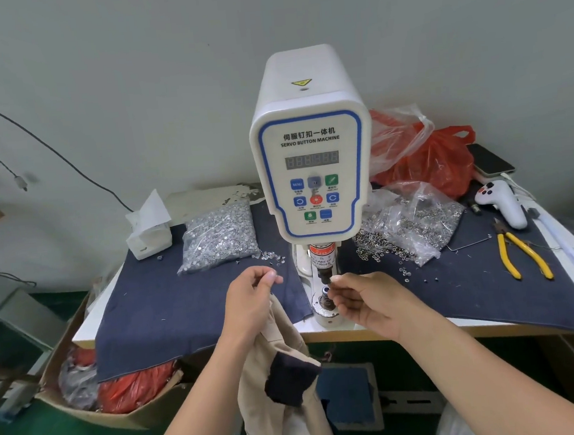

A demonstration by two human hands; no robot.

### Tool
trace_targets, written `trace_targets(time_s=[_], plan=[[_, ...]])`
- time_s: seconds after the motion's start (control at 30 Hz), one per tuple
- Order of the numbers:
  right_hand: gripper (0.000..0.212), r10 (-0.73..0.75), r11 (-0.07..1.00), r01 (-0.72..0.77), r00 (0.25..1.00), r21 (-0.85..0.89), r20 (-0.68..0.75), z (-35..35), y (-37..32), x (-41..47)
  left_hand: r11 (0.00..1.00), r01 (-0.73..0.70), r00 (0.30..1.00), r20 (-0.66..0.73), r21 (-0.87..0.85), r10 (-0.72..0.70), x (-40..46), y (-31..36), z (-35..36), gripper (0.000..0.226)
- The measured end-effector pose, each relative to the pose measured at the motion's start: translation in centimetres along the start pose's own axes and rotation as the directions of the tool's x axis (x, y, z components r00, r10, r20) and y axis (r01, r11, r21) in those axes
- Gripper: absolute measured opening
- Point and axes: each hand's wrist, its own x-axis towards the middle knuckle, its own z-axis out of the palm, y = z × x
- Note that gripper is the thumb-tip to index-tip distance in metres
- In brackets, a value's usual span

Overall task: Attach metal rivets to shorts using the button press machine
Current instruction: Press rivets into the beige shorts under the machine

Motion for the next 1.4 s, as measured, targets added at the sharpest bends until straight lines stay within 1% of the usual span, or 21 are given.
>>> trace_targets(time_s=[0.13, 0.3, 0.47, 0.53, 0.6, 0.67, 0.73, 0.8, 0.9, 1.0, 1.07, 1.2, 1.3, 1.4], plan=[[0.016, 0.027, 0.999, -0.026, 1.0, 0.023, -0.006, 0.3, 0.2, 0.1, 1.0, -0.015, 0.999, 0.047, -0.003, 0.015, -1.3, 0.7, 0.3, 0.02], [0.017, 0.028, 0.998, -0.028, 1.0, 0.053, -0.002, 0.5, 0.1, 0.0, 0.999, -0.035, 0.992, 0.12, 0.011, 0.033, -2.7, 1.5, 2.1, 0.013], [0.016, 0.028, 0.999, -0.029, 0.999, 0.046, 0.016, 0.2, 0.0, -0.3, 0.999, -0.015, 0.989, 0.15, -0.04, 0.021, -3.3, 1.9, 3.6, 0.013], [0.018, 0.016, 1.0, -0.015, 0.999, -0.018, 0.04, -0.4, -0.3, -0.4, 0.999, -0.007, 0.988, 0.154, -0.045, 0.014, -3.4, 1.9, 3.9, 0.012], [0.019, -0.017, 0.993, 0.021, 0.999, -0.12, 0.039, -0.9, -0.7, -0.5, 0.999, 0.005, 0.988, 0.157, -0.054, 0.003, -3.5, 2.1, 4.2, 0.011], [0.02, -0.083, 0.974, 0.08, 0.997, -0.214, -0.005, -1.6, -1.1, -0.3, 0.997, 0.017, 0.987, 0.159, -0.072, -0.006, -3.6, 2.3, 4.4, 0.01], [0.019, -0.142, 0.962, 0.118, 0.987, -0.246, -0.08, -2.5, -1.4, 0.0, 0.997, 0.018, 0.987, 0.162, -0.074, -0.006, -3.7, 2.5, 4.8, 0.01], [0.021, -0.162, 0.965, 0.125, 0.975, -0.23, -0.15, -3.8, -1.4, 0.4, 0.999, 0.01, 0.985, 0.174, -0.054, -0.001, -3.8, 2.7, 5.1, 0.01], [0.024, -0.144, 0.976, 0.108, 0.971, -0.188, -0.191, -5.3, -0.9, 0.7, 1.0, 0.002, 0.985, 0.174, -0.013, 0.0, -4.0, 3.0, 5.4, 0.007], [0.025, -0.126, 0.983, 0.098, 0.973, -0.153, -0.193, -6.0, -0.4, 0.9, 0.998, -0.017, 0.984, 0.177, 0.054, 0.008, -4.0, 3.1, 5.3, 0.009], [0.025, -0.132, 0.985, 0.107, 0.974, -0.137, -0.186, -6.2, -0.4, 1.0, 0.997, -0.031, 0.984, 0.175, 0.068, 0.019, -4.1, 3.4, 5.1, 0.004], [0.025, -0.139, 0.985, 0.118, 0.975, -0.128, -0.171, -6.3, -0.3, 1.1, 0.985, -0.074, 0.986, 0.162, 0.155, 0.049, -4.1, 4.0, 4.7, 0.015], [0.025, -0.14, 0.985, 0.121, 0.976, -0.122, -0.167, -6.3, -0.2, 1.2, 0.975, -0.073, 0.984, 0.176, 0.212, 0.035, -4.0, 4.5, 4.6, 0.011], [0.026, -0.141, 0.984, 0.121, 0.977, -0.129, -0.162, -6.5, -0.2, 1.2, 0.972, -0.058, 0.982, 0.186, 0.227, 0.015, -3.9, 4.8, 4.5, 0.011]])
